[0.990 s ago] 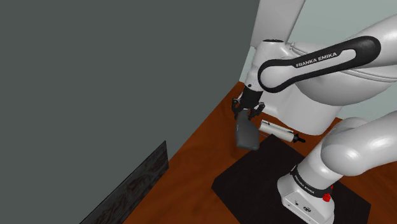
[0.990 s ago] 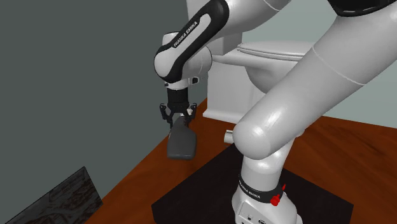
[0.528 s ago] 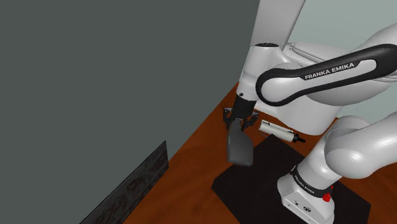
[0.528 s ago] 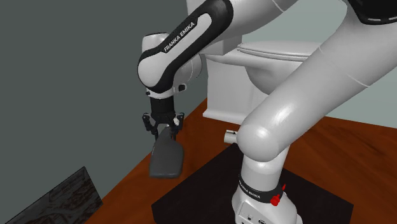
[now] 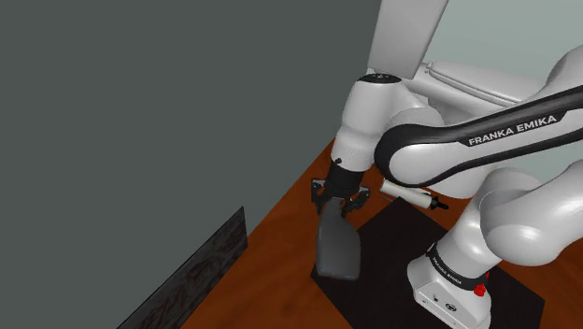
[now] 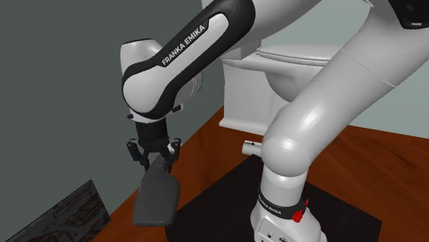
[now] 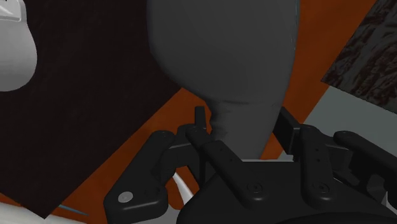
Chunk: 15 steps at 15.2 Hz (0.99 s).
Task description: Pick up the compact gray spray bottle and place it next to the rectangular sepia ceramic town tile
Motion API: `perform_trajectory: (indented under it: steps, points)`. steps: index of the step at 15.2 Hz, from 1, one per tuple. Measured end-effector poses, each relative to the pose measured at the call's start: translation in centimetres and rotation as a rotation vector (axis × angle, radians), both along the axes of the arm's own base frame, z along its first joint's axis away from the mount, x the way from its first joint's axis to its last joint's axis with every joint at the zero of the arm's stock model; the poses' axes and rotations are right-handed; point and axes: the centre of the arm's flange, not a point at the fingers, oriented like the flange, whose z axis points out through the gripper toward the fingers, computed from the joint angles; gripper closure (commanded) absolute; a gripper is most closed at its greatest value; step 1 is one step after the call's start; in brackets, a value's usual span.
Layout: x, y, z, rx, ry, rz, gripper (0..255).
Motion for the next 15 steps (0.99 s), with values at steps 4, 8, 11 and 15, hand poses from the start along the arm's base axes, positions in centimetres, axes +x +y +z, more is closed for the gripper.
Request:
perform_trajectory:
  steps: [4,8,11,15]
  points:
    - [-1.4,5.2,0.0,0.0,0.0,0.0,255]
    - [-2.9,10.1,0.2,0.0,0.0,0.0,255]
    - [-4.1,14.0,-0.2,0.0,0.0,0.001,255]
    - [-6.0,19.0,0.0,0.0,0.001,0.001,255]
